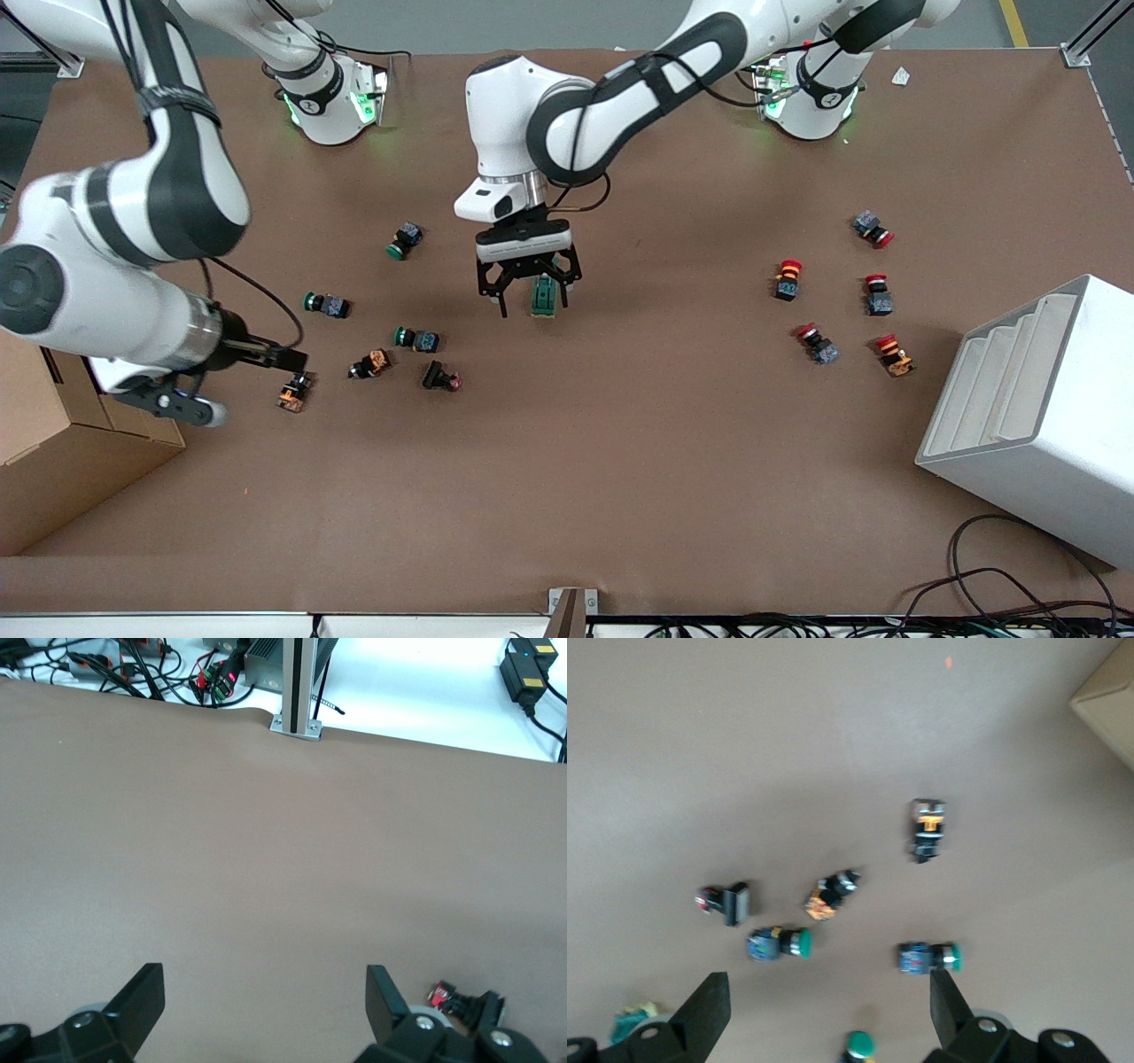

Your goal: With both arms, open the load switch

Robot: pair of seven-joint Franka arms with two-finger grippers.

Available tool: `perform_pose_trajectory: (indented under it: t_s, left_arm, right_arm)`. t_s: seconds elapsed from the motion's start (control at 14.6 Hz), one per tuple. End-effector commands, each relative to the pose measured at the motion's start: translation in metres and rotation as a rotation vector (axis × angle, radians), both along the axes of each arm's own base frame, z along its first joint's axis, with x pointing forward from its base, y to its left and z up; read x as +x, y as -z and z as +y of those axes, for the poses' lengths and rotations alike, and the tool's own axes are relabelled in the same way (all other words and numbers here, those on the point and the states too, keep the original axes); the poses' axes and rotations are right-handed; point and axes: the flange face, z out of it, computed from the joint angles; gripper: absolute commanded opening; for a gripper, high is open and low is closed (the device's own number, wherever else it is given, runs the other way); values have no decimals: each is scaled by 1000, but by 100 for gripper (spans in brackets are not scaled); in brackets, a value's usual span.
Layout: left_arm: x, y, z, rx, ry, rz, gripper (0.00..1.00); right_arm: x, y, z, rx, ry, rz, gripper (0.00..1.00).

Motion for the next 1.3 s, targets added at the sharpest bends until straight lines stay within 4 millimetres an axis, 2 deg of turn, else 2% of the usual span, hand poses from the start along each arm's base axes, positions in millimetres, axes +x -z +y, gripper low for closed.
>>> perform_pose_trajectory:
  t_s: [0.0,0.14,0.34,0.48,0.62,0.68,0.82,0.89,1.03,1.16,1.23]
  left_arm:
    - [22,-25,11,-63,-17,84,100]
    - [41,-62,35,-114,-34,109,100]
    - [72,-116,85,-164,-16,194,100]
    - [90,-143,122,-178,-6,255,100]
    - [97,-162,145,-190,41,304,100]
    - [101,-170,156,-195,38,317,100]
    - [112,-171,184,-198,26,400,100]
    - [117,-184,204,-199,50,419,100]
    - [120,-223,241,-241,140,435,100]
    - [129,-237,296,-199,184,487,100]
    - [122,-247,311,-173,215,511,100]
  right_arm:
    - [-30,-28,-44,-5,-115,-8,100]
    - [-40,-49,-78,1,-134,-9,100]
    - [-61,-83,-94,-1,-114,-15,100]
    - [-76,-96,-96,-6,-106,-33,100]
    - [-90,-105,-95,-11,-99,-40,100]
    - [-98,-109,-95,-13,-96,-44,100]
    - [-107,-115,-93,-15,-81,-44,100]
    - [-112,-119,-92,-17,-69,-48,100]
    - [-121,-124,-82,-19,-60,-43,100]
    - [-124,-128,-85,-18,-43,-40,100]
    - [-124,-130,-88,-18,-43,-43,100]
